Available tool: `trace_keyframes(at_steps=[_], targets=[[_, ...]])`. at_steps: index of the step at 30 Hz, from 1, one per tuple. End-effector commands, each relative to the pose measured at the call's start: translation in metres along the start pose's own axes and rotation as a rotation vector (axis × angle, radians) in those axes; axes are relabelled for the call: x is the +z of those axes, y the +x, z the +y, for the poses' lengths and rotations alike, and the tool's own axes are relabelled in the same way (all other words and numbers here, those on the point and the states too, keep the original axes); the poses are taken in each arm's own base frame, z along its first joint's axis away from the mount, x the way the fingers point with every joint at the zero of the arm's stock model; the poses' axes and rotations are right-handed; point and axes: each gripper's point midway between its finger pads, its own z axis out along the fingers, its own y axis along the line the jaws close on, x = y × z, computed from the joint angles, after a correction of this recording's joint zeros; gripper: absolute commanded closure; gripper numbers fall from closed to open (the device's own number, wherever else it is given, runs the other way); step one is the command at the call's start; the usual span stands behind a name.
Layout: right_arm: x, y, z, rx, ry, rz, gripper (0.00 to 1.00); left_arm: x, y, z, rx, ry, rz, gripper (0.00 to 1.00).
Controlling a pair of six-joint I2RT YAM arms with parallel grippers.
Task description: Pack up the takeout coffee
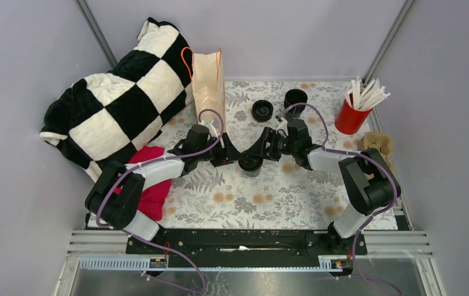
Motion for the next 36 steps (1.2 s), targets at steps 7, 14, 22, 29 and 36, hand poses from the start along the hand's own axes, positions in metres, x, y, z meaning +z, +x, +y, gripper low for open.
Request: trace_keyframes(at_steps=[7,14,22,29,36], targets=[[-0.01,0.015,-0.03,0.055,0.043,0.043,0.22,0.0,0.039,0.015,-0.031,0.002,0.168,0.22],[-0.016,0.005,-0.029,0.071,0.046,0.039,0.12,0.0,0.034,0.004,-0.018,0.045,0.161,0.13],[-0.03,-0.017,-0.017,0.054,0.051,0.01,0.0,-0.002,0.022,-0.01,0.015,0.073,0.14,0.01],[-0.047,-0.029,-0.008,0.048,0.042,0.0,0.0,-0.004,0.016,-0.024,0.033,0.109,0.137,0.01],[-0.065,-0.015,0.005,0.034,0.007,0.046,0.0,-0.006,0.004,-0.042,0.055,0.156,0.123,0.01]])
